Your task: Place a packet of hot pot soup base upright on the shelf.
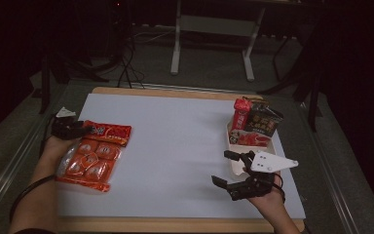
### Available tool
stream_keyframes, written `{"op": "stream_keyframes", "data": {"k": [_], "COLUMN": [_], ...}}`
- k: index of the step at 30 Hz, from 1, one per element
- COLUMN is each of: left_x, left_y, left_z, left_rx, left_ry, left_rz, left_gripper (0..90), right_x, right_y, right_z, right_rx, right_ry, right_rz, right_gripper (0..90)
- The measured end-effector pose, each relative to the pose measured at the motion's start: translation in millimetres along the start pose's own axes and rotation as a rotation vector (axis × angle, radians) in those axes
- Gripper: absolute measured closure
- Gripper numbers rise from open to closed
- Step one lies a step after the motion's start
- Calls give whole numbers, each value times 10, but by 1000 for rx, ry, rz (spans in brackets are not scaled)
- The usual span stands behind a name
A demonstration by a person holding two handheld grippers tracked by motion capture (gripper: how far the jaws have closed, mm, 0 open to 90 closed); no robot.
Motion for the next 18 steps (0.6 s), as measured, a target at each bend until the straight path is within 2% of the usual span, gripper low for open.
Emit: {"op": "stream_keyframes", "data": {"k": [2,3,5,8,10,14,16,18], "left_x": [-13,-29,-34,1,-12,-15,-29,-30], "left_y": [-6,-11,-16,-13,-20,-29,-36,-36], "left_z": [5,2,-1,-2,-3,-2,3,3], "left_rx": [5,6,7,13,18,23,28,29], "left_ry": [9,-1,-15,-23,-25,-19,-9,-5], "left_rz": [5,5,13,51,37,50,39,46], "left_gripper": [556,606,601,484,476,533,623,631], "right_x": [0,-5,-14,-12,-15,-27,-29,-37], "right_y": [5,7,10,12,18,24,22,23], "right_z": [0,-2,-2,-10,-20,-34,-32,-30], "right_rx": [3,4,2,9,15,20,18,17], "right_ry": [1,0,-4,-5,-4,-10,-8,-7], "right_rz": [2,1,-4,-2,2,-6,-5,-10], "right_gripper": [135,135,135,135,135,135,135,136]}}
Point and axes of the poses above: each handheld gripper's, and its own axes: z roughly backward along the jaws, y roughly out of its underside, x roughly to its left, the point moved 2 cm from there along -z, roughly forward along the jaws, and after that the axes turned 1 degree about -y, right-handed, at the moved point
